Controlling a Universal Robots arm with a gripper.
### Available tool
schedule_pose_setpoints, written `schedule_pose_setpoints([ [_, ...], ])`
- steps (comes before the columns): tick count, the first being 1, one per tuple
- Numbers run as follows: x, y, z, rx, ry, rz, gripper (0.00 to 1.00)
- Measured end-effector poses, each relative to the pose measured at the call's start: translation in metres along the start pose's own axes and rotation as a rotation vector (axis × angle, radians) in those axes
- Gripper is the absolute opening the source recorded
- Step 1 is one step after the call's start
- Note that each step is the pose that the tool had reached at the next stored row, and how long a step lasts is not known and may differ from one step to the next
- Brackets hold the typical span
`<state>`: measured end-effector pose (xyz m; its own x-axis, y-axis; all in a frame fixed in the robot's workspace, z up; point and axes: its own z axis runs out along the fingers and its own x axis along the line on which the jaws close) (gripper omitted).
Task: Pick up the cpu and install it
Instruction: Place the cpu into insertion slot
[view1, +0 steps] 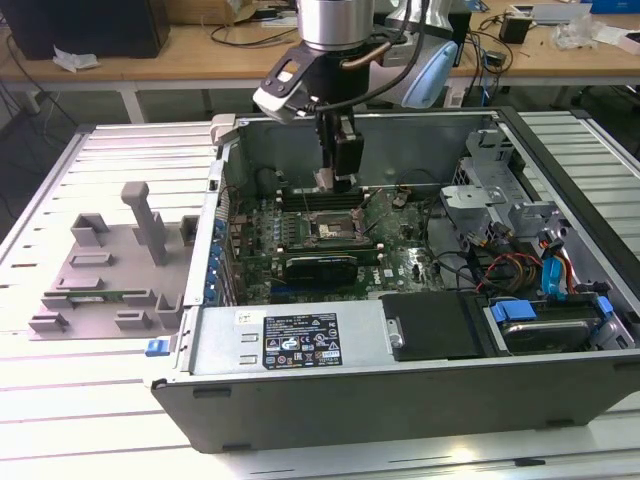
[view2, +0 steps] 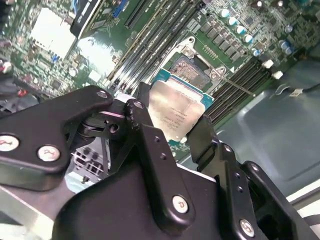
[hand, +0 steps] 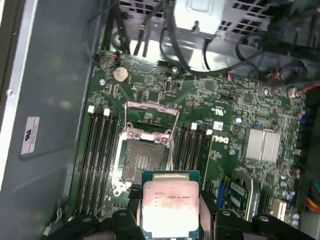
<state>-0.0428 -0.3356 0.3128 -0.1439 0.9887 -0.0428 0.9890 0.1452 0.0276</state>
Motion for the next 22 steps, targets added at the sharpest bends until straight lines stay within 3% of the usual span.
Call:
schedule_pose_setpoints([
  [6,0.0000,0.0000,0.0001,0.0075,-0.0049,0.177,0.55],
  [8,0.0002,0.0000,0.0023,0.0078,-0.0051,0.183,0.55],
  [11,0.0025,-0.0001,0.0134,0.0080,-0.0052,0.185,0.55],
  [18,0.0054,-0.0001,0.0288,0.0079,-0.0051,0.185,0.55],
  [22,0.0064,-0.0006,0.0448,0.0079,-0.0051,0.185,0.55],
])
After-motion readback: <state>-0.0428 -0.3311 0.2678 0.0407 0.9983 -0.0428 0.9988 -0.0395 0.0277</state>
